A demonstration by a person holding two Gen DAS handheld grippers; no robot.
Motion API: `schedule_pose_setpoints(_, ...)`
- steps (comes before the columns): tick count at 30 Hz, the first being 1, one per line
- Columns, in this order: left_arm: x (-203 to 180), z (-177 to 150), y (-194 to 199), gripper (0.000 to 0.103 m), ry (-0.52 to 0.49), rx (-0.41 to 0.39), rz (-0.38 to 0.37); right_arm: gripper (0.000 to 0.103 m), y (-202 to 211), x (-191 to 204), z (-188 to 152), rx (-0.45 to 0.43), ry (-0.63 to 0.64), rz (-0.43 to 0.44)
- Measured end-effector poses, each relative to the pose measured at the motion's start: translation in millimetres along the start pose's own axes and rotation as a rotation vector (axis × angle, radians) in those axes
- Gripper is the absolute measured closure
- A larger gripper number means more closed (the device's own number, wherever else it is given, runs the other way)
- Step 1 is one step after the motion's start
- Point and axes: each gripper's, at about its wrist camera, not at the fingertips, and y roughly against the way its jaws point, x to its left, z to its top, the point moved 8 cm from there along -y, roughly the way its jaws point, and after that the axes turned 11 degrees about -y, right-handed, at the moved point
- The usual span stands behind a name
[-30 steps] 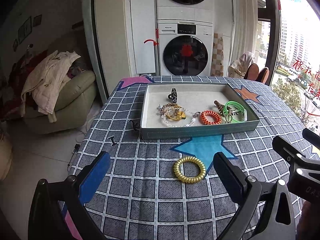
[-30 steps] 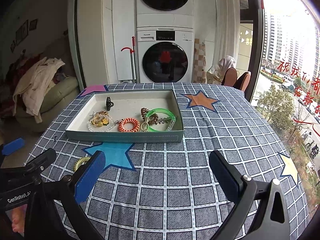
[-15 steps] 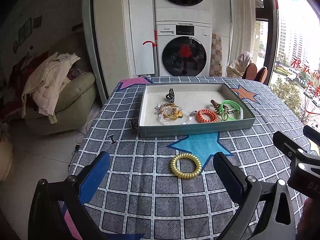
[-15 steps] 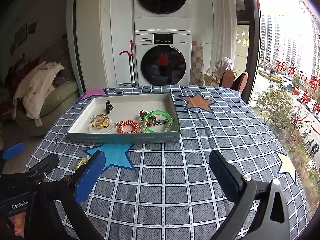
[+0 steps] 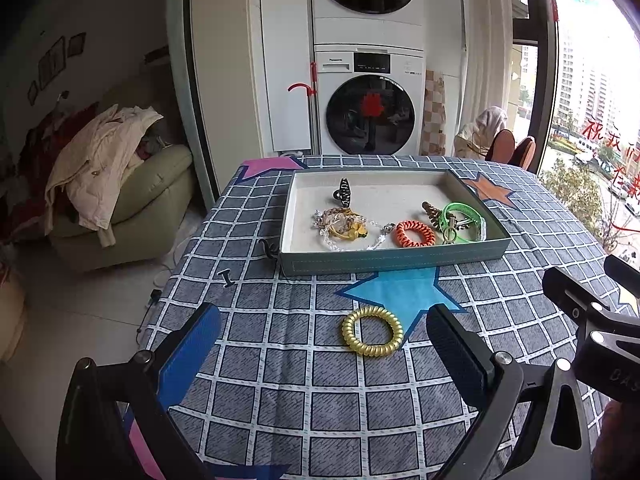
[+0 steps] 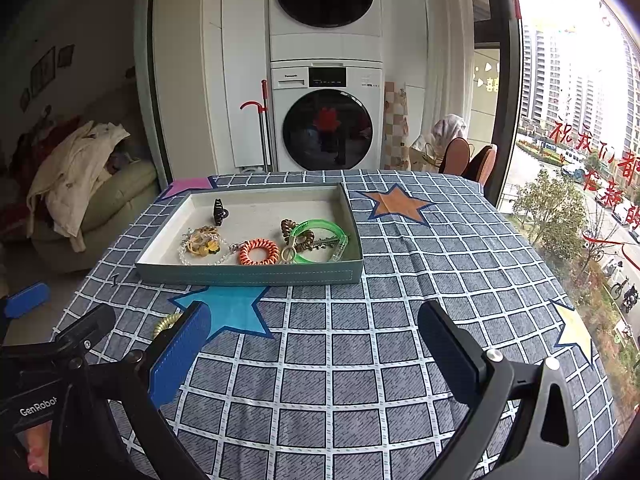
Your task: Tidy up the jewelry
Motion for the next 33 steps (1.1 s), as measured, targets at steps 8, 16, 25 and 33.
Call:
schedule_pose_setpoints(8, -0.3, 0.2, 0.4, 0.0, 0.001, -0.001, 0.0, 0.0, -0.4, 0.7, -0.5, 0.002, -0.002, 0.004)
schedule_pose_setpoints(16, -0.6, 1.3, 1.1, 0.0, -0.002, 0.0, 0.0, 0.0, -0.7, 1.4, -1.4, 0.004, -0.004, 0.004)
schedule_pose_setpoints(25, -1.8, 3.2, 2.4, 0.0, -0.001, -0.003, -0.002, 0.0, -0.4, 0.9, -2.4, 0.005, -0.004, 0.005)
schedule_pose_setpoints(33, -0.8, 3.2, 2.5, 0.0, 0.0, -0.002, -0.003, 0.0, -0.2, 1.5, -2.9, 0.006, -0.001, 0.006)
